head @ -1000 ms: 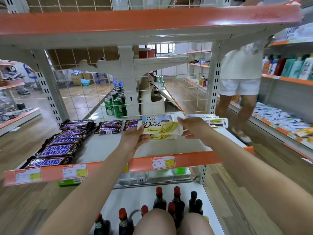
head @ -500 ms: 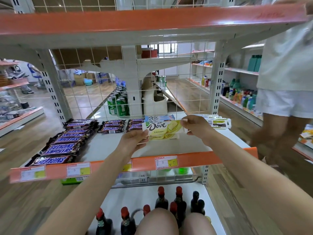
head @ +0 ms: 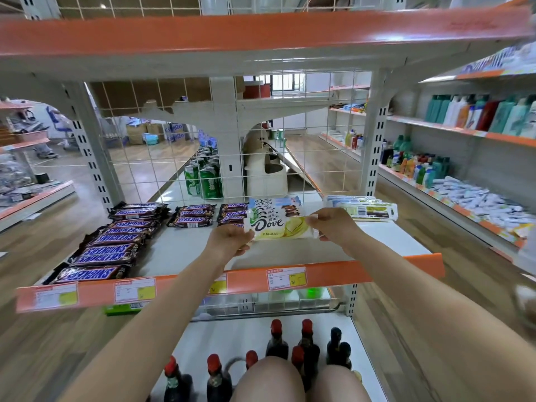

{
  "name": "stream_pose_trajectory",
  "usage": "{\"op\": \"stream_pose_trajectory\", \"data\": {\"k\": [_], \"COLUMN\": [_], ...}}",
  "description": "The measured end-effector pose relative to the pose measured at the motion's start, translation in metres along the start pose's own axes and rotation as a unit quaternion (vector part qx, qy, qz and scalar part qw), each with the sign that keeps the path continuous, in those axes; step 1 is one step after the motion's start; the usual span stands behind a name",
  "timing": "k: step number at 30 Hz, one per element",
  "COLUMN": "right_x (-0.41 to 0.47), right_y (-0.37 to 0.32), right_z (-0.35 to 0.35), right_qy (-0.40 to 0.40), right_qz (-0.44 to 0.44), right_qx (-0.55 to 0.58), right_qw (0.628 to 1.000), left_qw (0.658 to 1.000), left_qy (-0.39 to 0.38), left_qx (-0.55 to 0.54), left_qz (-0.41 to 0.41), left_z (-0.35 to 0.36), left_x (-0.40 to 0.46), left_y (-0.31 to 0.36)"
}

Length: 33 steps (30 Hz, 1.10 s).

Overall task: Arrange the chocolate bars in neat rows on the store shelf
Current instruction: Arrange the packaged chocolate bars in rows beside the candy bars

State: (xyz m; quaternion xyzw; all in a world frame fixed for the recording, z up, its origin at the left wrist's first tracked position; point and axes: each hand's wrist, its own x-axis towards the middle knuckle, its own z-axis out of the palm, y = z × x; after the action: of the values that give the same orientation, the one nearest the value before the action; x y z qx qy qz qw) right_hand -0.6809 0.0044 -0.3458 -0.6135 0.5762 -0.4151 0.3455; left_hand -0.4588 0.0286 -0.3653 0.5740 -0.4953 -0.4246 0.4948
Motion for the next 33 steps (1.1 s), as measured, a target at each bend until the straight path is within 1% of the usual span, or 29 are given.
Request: {"op": "stream_pose_trajectory", "data": {"k": [4, 7, 10, 13, 16, 18, 24, 28, 33], "right_x": [0.005, 0.009, 0.015, 0.020, 0.024, 0.026, 0.034, 0.038, 0.038], "right_y": [0.006, 0.011, 0.017, 0.020, 0.021, 0.023, 0.027, 0.029, 0.029], "right_z": [0.004, 0.008, 0.012, 0.015, 0.019, 0.022, 0.027, 0.028, 0.030], "right_qy": [-0.019, -0.039, -0.031, -0.009, 0.000, 0.002, 0.025, 0.034, 0.046], "right_qz": [0.045, 0.048, 0.028, -0.004, -0.034, -0.041, -0.061, -0.071, -0.066], "right_qx": [0.004, -0.016, -0.063, -0.118, -0.171, -0.191, -0.193, -0.194, -0.184], "right_qw": [0.999, 0.998, 0.997, 0.993, 0.985, 0.981, 0.979, 0.978, 0.980], "left_qw": [0.998, 0.993, 0.981, 0.959, 0.939, 0.932, 0.913, 0.913, 0.911], "left_qy": [0.006, 0.011, 0.002, 0.005, 0.013, 0.019, 0.035, 0.033, 0.023], "left_qx": [0.055, 0.119, 0.194, 0.280, 0.340, 0.358, 0.396, 0.393, 0.401], "left_qz": [-0.013, -0.014, 0.002, 0.033, 0.047, 0.051, 0.089, 0.100, 0.092], "left_z": [0.001, 0.000, 0.001, 0.004, 0.006, 0.006, 0.009, 0.009, 0.005], "left_x": [0.010, 0.019, 0.023, 0.028, 0.035, 0.039, 0.050, 0.054, 0.058], "left_y": [-0.001, -0.006, -0.010, -0.011, -0.013, -0.016, -0.018, -0.020, -0.021]}}
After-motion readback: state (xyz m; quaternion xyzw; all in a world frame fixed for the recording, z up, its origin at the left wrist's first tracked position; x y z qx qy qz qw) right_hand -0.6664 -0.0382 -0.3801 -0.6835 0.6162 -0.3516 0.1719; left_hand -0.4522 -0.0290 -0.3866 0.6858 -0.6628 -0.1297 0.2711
